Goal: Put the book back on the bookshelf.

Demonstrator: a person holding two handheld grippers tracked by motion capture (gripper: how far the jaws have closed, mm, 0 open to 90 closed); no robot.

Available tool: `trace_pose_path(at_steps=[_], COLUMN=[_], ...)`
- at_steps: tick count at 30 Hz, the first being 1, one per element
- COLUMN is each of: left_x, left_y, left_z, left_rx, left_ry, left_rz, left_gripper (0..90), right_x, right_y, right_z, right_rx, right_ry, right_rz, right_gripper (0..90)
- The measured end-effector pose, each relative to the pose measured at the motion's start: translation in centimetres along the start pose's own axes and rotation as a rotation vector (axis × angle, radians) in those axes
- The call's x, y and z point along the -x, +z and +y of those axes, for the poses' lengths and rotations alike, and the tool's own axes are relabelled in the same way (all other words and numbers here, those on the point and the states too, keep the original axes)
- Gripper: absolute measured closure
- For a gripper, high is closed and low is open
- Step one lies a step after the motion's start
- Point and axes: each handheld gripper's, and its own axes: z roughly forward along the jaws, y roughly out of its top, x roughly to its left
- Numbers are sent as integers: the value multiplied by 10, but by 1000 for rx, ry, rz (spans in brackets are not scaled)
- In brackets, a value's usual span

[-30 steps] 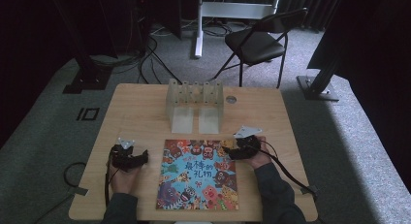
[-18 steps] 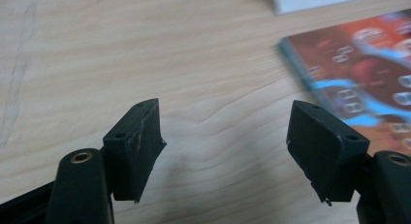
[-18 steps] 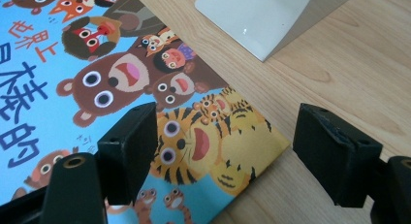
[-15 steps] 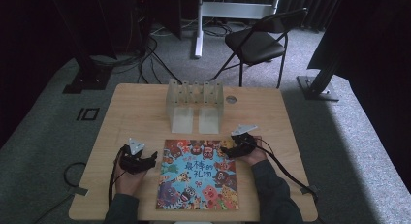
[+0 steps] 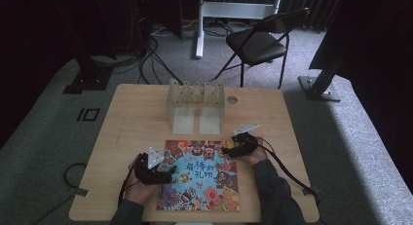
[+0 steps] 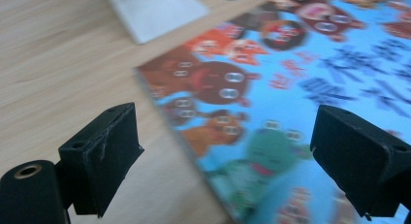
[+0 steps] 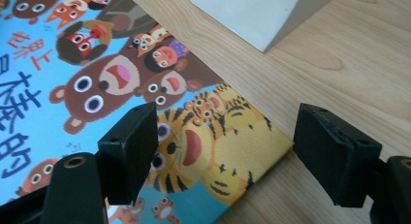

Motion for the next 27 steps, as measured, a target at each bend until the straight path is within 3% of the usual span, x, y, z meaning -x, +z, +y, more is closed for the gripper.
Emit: trace_pose_path(at_steps=[4, 7, 17, 22, 27], left_x=[15, 23, 44, 56, 68], left_y=[0, -3, -12, -19, -21], left_z=[-1, -4, -9, -9, -10], left_rx=[-4, -1, -4, 30, 22], left_ry=[24, 19, 61, 94, 112], left_rz=[-40, -78, -127, -140, -151], left_gripper=[104, 105, 108, 128, 113], right_x=[0, -1, 1, 1, 5], right_y=[1, 0, -1, -2, -7], right_z=[0, -1, 0, 1, 3], right_rx=[-1, -2, 4, 18, 31], right_ry=[2, 0, 35, 49, 71], right_rz=[6, -3, 16, 16, 51], right_gripper=[241, 240, 245, 245, 245])
